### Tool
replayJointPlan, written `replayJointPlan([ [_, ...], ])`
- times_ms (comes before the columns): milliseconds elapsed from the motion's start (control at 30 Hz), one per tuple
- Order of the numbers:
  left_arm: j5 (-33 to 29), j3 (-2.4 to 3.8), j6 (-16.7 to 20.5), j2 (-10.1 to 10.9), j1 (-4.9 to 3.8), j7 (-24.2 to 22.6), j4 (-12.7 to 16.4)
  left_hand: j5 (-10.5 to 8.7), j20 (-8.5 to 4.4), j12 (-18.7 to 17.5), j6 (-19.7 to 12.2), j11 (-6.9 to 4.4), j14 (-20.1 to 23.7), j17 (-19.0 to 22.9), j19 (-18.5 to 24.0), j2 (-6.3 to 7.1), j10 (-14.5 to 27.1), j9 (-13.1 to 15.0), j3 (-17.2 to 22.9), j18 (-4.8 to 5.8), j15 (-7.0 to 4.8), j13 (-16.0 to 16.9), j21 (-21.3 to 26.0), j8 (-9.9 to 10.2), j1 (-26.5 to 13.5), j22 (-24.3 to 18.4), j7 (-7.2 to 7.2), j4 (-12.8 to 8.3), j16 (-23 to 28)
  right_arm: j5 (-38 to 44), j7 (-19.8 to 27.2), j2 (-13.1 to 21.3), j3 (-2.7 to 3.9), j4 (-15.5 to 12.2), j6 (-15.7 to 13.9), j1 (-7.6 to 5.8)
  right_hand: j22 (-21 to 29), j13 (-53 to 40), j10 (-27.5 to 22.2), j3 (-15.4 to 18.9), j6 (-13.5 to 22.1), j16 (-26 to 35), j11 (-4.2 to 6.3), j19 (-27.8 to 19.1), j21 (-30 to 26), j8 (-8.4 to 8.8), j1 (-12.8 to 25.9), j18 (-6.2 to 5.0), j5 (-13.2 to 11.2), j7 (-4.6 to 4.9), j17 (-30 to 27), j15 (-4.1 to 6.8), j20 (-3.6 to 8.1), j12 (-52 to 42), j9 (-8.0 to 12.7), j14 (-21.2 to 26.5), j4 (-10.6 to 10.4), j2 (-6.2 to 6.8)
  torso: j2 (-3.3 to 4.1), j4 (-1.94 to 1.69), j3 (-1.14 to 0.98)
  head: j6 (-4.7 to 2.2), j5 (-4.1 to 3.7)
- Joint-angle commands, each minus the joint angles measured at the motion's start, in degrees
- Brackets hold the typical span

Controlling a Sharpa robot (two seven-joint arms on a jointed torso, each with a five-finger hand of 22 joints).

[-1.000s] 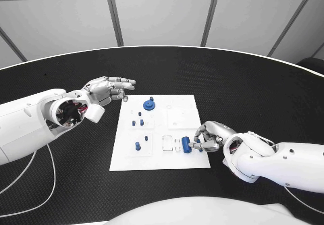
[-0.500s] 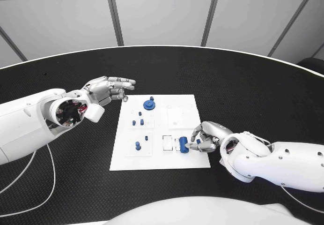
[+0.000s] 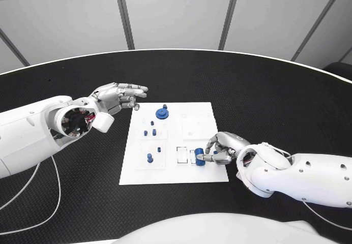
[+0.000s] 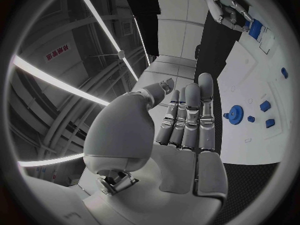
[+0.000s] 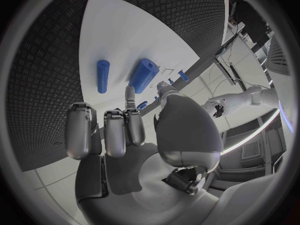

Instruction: Assemble the parts on the task board

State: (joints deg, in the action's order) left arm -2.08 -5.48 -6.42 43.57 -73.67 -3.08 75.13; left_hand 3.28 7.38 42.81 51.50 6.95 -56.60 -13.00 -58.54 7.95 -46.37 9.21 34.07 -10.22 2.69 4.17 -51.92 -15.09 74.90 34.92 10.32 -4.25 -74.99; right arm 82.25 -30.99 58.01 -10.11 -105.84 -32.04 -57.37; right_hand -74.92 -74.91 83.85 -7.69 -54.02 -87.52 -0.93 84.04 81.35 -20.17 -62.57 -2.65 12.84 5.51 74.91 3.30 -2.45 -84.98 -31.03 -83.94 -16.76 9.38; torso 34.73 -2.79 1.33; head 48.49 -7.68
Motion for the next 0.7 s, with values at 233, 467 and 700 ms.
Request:
replayJointPlan([
  [233,0.00,0.00,-0.03,-0.11,0.00,0.07,-0.05,-0.10,0.40,-0.25,-0.19,0.13,0.16,0.03,-0.06,-0.26,0.45,0.09,-0.15,-0.40,0.11,0.10,0.25,0.40,-0.24,-0.09,0.31,0.44,0.15,0.00,-1.27,-1.43,0.00,1.40,3.24,0.00,-10.10,-9.14,1.71,0.81,0.20,-0.25,-0.11,3.83,-0.21,-0.46,0.43,0.67,0.70,0.02,10.57,-0.25,-0.23,0.40,-0.20,-5.13,0.13,-0.30,0.06,-0.07,0.05,-0.14,0.15],
  [467,0.00,0.00,-0.07,-0.15,-0.01,0.10,-0.05,-0.10,0.40,-0.25,-0.19,0.13,0.16,0.03,-0.06,-0.26,0.45,0.09,-0.15,-0.40,0.11,0.10,0.25,0.40,-0.24,-0.09,0.31,0.44,0.15,0.00,-1.59,-2.33,0.00,2.16,3.54,0.00,-10.17,-9.13,1.69,0.97,0.18,-0.28,-0.09,3.84,-0.13,-0.51,-0.12,0.69,1.13,0.00,10.62,-0.22,-0.23,0.45,-0.33,-5.14,0.30,-0.57,0.02,-0.04,0.07,-0.16,0.33],
  [700,0.00,0.00,-0.09,-0.18,-0.01,0.14,-0.06,-0.10,0.40,-0.25,-0.19,0.13,0.16,0.03,-0.06,-0.26,0.45,0.09,-0.15,-0.40,0.11,0.10,0.25,0.40,-0.24,-0.09,0.31,0.44,0.15,0.00,-1.80,-3.08,0.00,3.12,3.39,0.00,-10.26,-9.21,1.70,1.03,0.21,-0.32,-0.05,3.85,-0.06,-0.55,-2.41,0.71,1.45,-0.03,10.70,-0.20,-0.21,0.51,-0.65,-5.15,0.63,-1.22,0.02,-0.03,0.05,-0.21,0.57],
])
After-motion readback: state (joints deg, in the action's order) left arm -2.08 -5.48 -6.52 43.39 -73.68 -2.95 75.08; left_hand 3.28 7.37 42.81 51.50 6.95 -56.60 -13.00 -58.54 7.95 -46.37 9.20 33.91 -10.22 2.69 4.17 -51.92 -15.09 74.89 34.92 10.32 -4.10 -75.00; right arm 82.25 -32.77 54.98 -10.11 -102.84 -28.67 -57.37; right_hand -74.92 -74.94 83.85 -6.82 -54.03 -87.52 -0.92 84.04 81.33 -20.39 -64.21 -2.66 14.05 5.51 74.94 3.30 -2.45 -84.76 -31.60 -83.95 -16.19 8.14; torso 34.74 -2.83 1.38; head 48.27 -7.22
